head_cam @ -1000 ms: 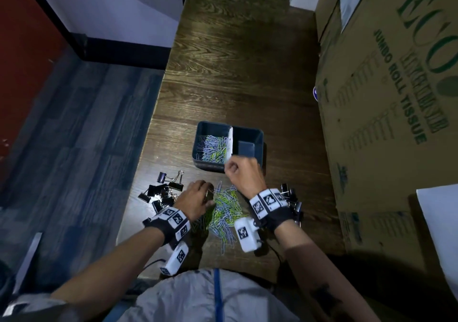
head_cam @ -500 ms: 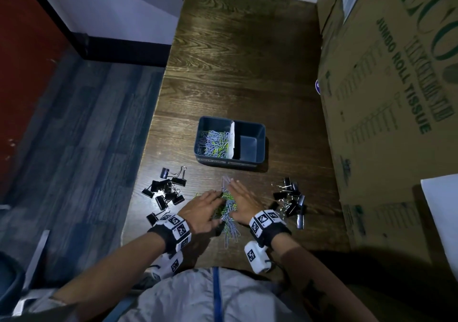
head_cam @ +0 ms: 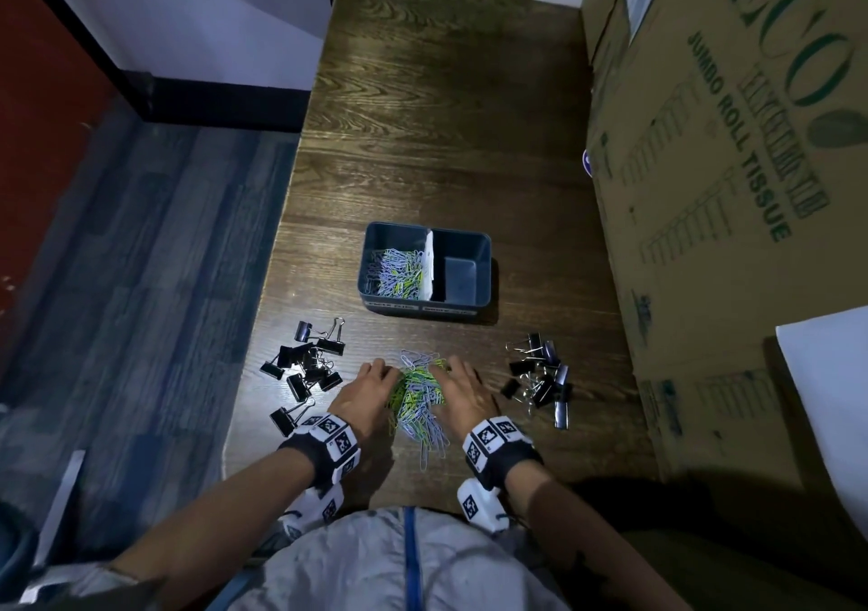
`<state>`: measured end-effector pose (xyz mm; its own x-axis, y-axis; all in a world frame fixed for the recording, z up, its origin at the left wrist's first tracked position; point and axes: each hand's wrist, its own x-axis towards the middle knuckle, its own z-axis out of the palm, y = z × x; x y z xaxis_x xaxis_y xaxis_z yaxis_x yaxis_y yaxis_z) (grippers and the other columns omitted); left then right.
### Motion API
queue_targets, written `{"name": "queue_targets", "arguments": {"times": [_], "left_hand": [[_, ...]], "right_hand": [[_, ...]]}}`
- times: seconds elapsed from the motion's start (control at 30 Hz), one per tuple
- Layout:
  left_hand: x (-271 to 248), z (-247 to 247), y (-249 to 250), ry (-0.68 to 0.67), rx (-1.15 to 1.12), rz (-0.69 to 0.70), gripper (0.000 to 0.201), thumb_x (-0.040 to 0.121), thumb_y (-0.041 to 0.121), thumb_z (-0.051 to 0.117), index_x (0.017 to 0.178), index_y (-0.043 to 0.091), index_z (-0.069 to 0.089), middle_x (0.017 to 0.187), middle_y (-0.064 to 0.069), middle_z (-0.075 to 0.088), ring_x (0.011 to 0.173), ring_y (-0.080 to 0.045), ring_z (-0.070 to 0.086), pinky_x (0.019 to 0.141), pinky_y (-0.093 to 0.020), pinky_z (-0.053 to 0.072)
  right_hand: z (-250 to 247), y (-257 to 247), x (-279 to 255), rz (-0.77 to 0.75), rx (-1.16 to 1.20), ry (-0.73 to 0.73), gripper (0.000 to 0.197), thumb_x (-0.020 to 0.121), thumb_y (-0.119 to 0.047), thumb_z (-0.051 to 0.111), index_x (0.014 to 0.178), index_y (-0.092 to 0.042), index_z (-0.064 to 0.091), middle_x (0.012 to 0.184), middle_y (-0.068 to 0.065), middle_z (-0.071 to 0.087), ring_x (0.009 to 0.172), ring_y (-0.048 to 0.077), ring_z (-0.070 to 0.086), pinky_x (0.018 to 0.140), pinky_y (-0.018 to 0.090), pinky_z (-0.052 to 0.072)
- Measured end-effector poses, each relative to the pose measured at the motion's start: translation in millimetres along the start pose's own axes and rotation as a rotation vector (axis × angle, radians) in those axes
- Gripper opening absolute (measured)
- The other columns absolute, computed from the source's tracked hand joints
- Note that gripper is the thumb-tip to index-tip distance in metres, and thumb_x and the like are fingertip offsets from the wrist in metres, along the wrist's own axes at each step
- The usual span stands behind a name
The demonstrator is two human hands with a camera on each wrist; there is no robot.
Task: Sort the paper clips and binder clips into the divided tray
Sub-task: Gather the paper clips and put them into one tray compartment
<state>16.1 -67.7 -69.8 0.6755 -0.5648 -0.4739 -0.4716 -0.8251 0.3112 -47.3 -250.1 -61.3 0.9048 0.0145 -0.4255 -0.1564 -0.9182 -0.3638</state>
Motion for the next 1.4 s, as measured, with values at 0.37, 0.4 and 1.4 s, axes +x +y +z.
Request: {"name": "queue_targets", "arguments": {"times": [0.37, 0.4, 1.4], "left_hand": [[-6, -18, -7, 0.105, -0.3, -0.031, 0.013, 0.091, 0.005, 0.06, 0.101, 0.011, 0.067, 0.087, -0.006, 0.066, 0.075, -0.021, 0.061, 0.073, -0.033, 0.053], [-6, -19, -8, 0.137, -0.311, -0.028, 0.01, 0.09, 0.008, 0.062, 0.097, 0.013, 0.068, 0.085, -0.005, 0.067, 0.074, -0.02, 0.061, 0.072, -0.032, 0.053], [-3, -80, 0, 0.301, -0.327, -0.099, 0.019, 0.089, 0.013, 0.065, 0.107, 0.017, 0.067, 0.099, -0.003, 0.073, 0.079, -0.014, 0.064, 0.07, -0.024, 0.05]], "right_hand": [[-17, 1, 18, 0.164, 0.192, -0.051, 0.028, 0.086, -0.009, 0.073, 0.111, -0.02, 0.07, 0.123, -0.001, 0.065, 0.101, 0.021, 0.066, 0.088, 0.033, 0.055], [-18, 3, 18, 0.173, 0.203, -0.048, 0.025, 0.086, -0.008, 0.073, 0.107, -0.022, 0.072, 0.121, -0.002, 0.068, 0.097, 0.019, 0.068, 0.086, 0.032, 0.057], [-213, -82, 75, -0.088, 0.268, 0.334, 0.01, 0.083, -0.015, 0.079, 0.092, -0.015, 0.079, 0.093, 0.004, 0.075, 0.084, 0.013, 0.065, 0.073, 0.02, 0.044]]}}
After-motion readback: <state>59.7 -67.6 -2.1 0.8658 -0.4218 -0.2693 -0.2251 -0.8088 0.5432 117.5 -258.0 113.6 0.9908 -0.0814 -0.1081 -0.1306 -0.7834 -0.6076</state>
